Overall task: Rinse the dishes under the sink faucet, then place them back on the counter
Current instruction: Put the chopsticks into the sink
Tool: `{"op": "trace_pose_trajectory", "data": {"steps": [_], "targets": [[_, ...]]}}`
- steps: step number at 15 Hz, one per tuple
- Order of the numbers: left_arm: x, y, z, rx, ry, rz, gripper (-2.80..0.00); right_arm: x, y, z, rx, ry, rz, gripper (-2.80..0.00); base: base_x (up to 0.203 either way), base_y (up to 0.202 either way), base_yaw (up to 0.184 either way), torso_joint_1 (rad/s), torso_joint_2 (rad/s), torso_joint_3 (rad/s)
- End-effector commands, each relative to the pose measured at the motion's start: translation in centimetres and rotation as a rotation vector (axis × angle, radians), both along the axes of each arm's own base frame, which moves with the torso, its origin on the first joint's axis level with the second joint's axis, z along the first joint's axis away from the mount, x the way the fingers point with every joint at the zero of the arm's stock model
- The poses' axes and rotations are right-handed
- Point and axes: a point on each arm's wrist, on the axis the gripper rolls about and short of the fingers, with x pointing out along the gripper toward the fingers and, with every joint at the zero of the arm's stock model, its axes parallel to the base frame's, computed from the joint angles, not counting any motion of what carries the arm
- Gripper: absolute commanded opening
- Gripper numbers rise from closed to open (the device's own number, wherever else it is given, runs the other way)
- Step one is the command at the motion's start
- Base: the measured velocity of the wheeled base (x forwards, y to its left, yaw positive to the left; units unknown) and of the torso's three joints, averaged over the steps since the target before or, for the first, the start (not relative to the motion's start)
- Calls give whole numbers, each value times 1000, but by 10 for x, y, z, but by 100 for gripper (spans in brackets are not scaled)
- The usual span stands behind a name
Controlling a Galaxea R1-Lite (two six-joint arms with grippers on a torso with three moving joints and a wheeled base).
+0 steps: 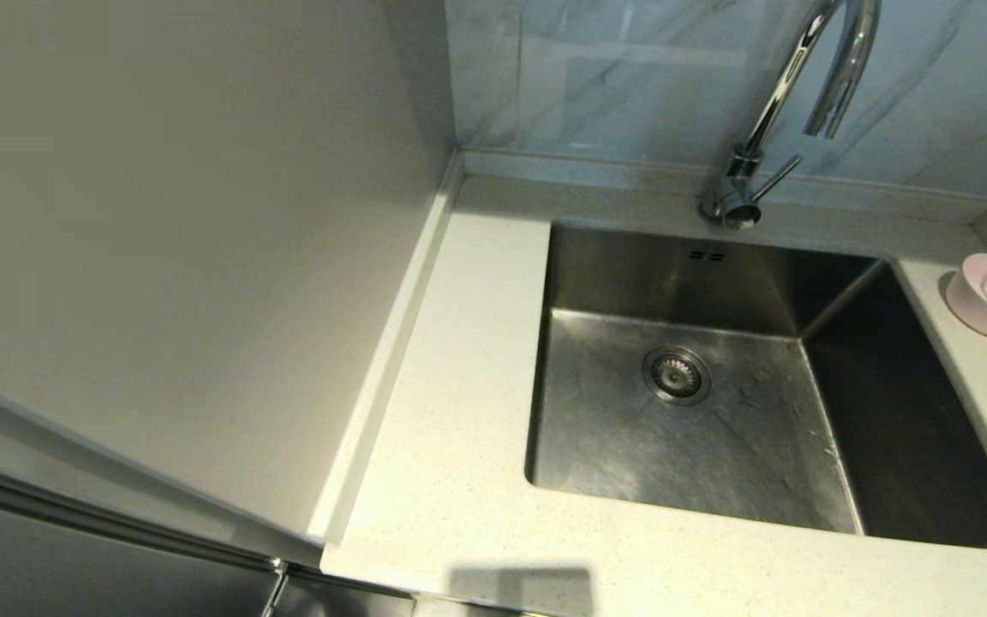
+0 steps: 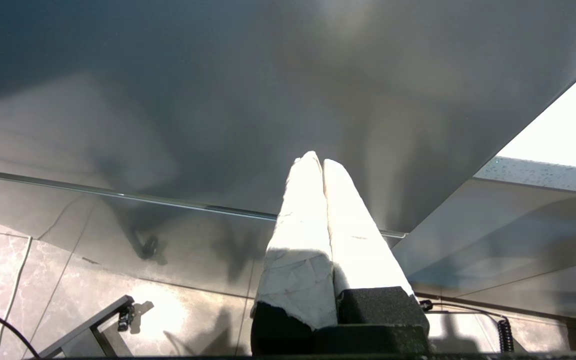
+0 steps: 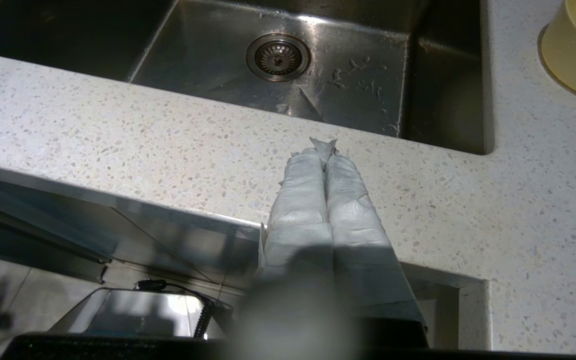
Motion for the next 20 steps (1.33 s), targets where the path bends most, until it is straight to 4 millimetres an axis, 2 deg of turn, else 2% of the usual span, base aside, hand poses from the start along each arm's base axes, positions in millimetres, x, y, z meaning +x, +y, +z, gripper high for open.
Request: {"op": "trace_pose_trajectory", "data": {"steps": [1,4,6,9,11,13,15,17,18,20], "targets": [[0,0,0,-1,-4,1,-280,0,0,0,-24,4,-10,-280,0,0,0,0,0,0],[0,0,0,-1,-4,1,-280,-2,0,7,-47,-14,-7,-280,0,0,0,0,0,0],[0,0,0,-1,-4,1,-280,-3,0,41,-41,-40,-7,-280,0,0,0,0,0,0],[0,0,0,-1,-4,1,-280,18,0,110,9,-3,-15,-280,0,0,0,0,0,0],[0,0,0,-1,-4,1,-280,52,-1,150,10,64,-50,-280,0,0,0,0,0,0],[0,0,0,-1,-4,1,-280,101,-2,178,-28,155,-117,-280,0,0,0,0,0,0],[0,0,0,-1,-4,1,-280,155,-4,198,-87,232,-173,-280,0,0,0,0,0,0],[0,0,0,-1,-4,1,-280,202,-8,207,-172,314,-231,-280,0,0,0,0,0,0],[0,0,0,-1,-4,1,-280,214,-12,208,-237,366,-274,-280,0,0,0,0,0,0],[0,0,0,-1,-4,1,-280,215,-15,203,-301,458,-301,-280,0,0,0,0,0,0]]}}
